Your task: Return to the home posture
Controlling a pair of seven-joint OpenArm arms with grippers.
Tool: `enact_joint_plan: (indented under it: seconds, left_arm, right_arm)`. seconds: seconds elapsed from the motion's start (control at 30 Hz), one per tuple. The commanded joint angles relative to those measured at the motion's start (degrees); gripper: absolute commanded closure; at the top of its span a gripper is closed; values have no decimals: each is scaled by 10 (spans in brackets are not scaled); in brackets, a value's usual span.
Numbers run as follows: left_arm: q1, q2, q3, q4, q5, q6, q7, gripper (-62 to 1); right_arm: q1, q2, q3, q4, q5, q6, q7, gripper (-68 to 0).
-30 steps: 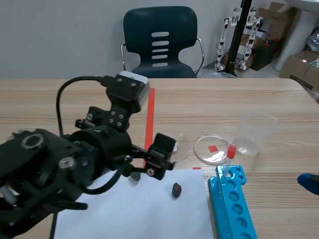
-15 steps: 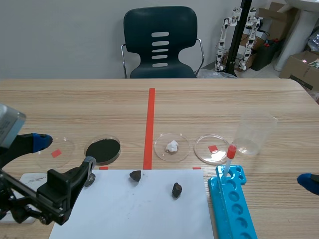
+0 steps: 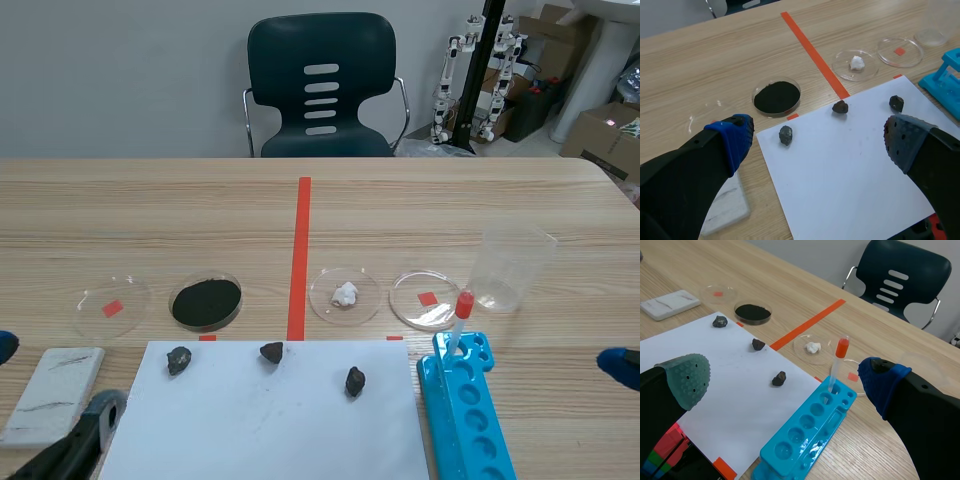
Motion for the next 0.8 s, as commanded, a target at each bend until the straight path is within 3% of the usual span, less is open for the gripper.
enact_joint_plan:
  seconds: [0.0, 0.23, 0.43, 0.77]
  left_arm:
    - [14, 1, -7, 12, -3, 1, -21, -544]
    - [17, 1, -14, 11, -7, 1, -31, -544]
    - [17, 1, -14, 11, -37, 1, -31, -544]
    - [16, 1, -14, 11, -36, 1, -35, -544]
  right_arm:
    - [1, 2, 1, 6, 6, 0, 7, -621]
    - [1, 2, 1, 6, 6, 0, 7, -621]
    - [1, 2, 1, 6, 6, 0, 7, -621]
    - [1, 2, 1, 6, 6, 0, 7, -621]
